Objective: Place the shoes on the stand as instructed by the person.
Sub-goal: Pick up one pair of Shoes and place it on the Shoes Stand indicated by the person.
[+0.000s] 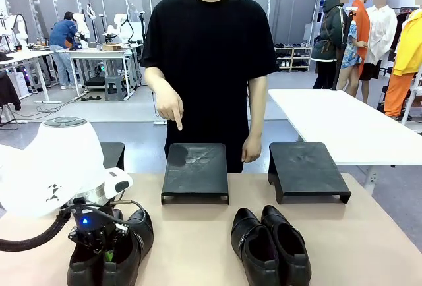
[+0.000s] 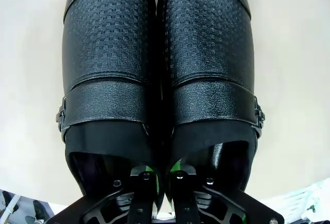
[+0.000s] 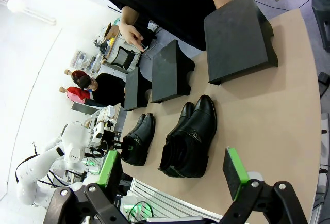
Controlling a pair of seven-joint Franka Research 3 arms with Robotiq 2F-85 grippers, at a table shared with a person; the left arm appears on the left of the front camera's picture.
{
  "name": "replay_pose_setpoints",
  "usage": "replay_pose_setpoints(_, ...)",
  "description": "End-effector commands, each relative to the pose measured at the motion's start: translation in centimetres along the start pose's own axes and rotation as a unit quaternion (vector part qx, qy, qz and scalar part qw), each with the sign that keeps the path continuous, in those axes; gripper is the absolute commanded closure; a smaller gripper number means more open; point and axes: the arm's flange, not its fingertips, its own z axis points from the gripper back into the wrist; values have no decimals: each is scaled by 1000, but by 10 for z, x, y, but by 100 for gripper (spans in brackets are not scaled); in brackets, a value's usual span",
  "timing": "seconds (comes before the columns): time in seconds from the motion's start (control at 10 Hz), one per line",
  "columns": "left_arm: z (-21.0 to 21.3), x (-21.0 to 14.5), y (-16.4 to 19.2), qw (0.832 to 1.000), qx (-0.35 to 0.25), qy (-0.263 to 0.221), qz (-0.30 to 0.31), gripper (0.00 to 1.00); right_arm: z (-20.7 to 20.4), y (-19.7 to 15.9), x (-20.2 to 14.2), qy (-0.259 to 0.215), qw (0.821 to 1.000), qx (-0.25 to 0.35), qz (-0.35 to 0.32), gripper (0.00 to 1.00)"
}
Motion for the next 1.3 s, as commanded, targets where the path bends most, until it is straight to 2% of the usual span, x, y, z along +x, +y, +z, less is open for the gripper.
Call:
replay_pose_setpoints(0.0, 0, 0, 0, 1000, 0, 0, 0, 92, 1, 1, 0, -5, 1000, 6, 0, 0)
replay_pose_setpoints(0.1, 22, -2, -5, 999, -26, -18, -17, 92, 1, 1, 0, -5, 1000, 6, 0, 0)
replay_pose_setpoints(0.2, 37, -1, -9, 999, -11, -24, -28, 92, 1, 1, 0, -5, 1000, 6, 0, 0)
replay_pose_setpoints(0.5, 86, 7, -23, 998, -5, -58, 4, 92, 1, 1, 0, -5, 1000, 6, 0, 0)
replay_pose_setpoints(0.8, 118, 23, -44, 995, -42, -89, 16, 92, 1, 1, 0, -5, 1000, 6, 0, 0)
replay_pose_setpoints(1.1, 141, 55, -90, 989, -39, -141, -9, 92, 1, 1, 0, -5, 1000, 6, 0, 0)
replay_pose_setpoints(1.2, 149, 67, -105, 986, -19, -162, -15, 92, 1, 1, 0, -5, 1000, 6, 0, 0)
